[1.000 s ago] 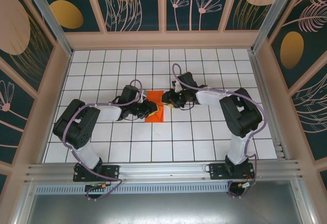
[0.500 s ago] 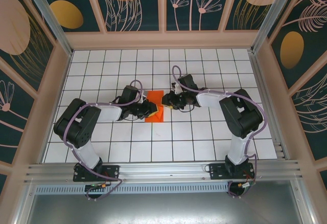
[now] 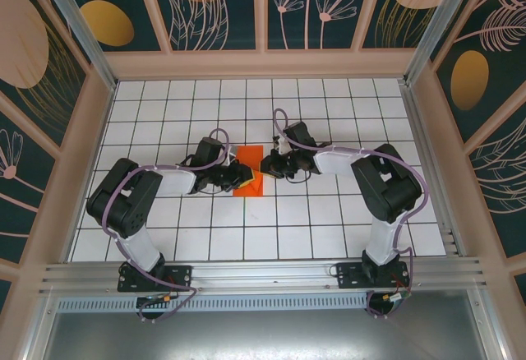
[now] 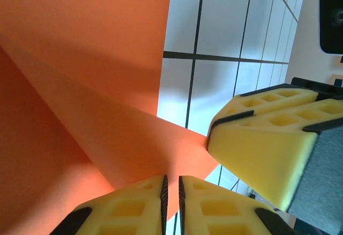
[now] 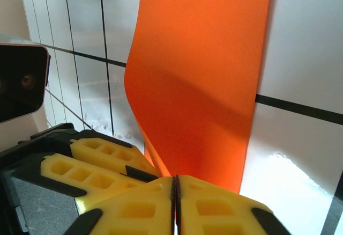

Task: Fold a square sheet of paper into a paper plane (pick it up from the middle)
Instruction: Fold the triangle a second time at the center of the table.

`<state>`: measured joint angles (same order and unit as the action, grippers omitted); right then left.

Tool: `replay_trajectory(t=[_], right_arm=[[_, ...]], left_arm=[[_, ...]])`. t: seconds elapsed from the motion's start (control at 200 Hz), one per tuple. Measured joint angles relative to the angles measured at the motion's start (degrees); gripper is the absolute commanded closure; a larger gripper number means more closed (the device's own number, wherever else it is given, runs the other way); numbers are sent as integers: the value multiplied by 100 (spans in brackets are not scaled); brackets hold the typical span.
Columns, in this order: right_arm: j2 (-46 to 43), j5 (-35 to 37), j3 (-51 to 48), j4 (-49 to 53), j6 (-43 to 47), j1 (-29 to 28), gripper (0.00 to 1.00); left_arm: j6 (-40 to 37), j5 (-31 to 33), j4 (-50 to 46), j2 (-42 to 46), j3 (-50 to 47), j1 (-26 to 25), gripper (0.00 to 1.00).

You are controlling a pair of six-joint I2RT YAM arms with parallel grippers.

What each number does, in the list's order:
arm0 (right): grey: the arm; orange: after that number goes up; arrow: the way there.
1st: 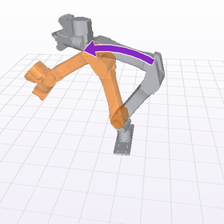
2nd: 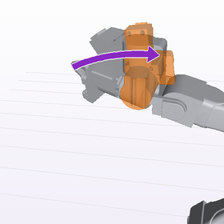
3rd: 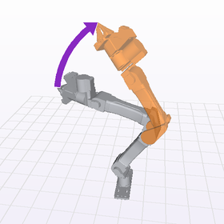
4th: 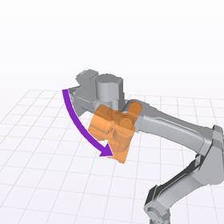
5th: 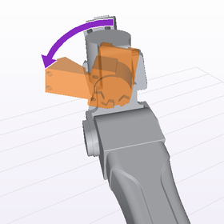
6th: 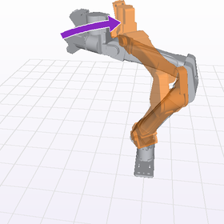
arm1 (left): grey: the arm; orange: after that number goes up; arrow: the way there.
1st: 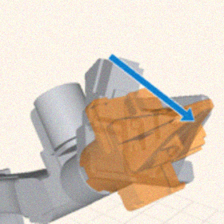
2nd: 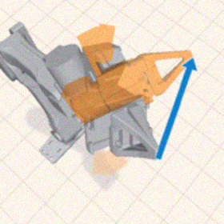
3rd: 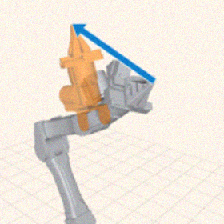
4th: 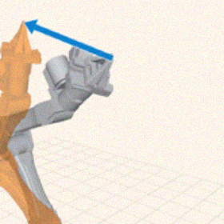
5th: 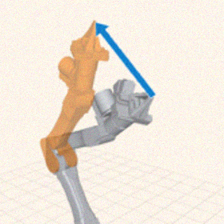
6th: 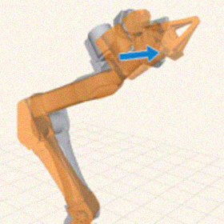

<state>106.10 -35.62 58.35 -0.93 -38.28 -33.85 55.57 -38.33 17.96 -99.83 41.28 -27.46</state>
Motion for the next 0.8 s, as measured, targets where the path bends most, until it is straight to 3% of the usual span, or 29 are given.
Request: replay_trajectory(t=[0.28, 0.801], right_arm=[[81, 111, 146, 249, 306, 0, 100], [640, 175, 807, 898, 1563, 87, 100]], left_arm=[[-2, 13, -17, 15, 2, 0, 82], [-232, 236, -380, 280, 345, 9, 82]])
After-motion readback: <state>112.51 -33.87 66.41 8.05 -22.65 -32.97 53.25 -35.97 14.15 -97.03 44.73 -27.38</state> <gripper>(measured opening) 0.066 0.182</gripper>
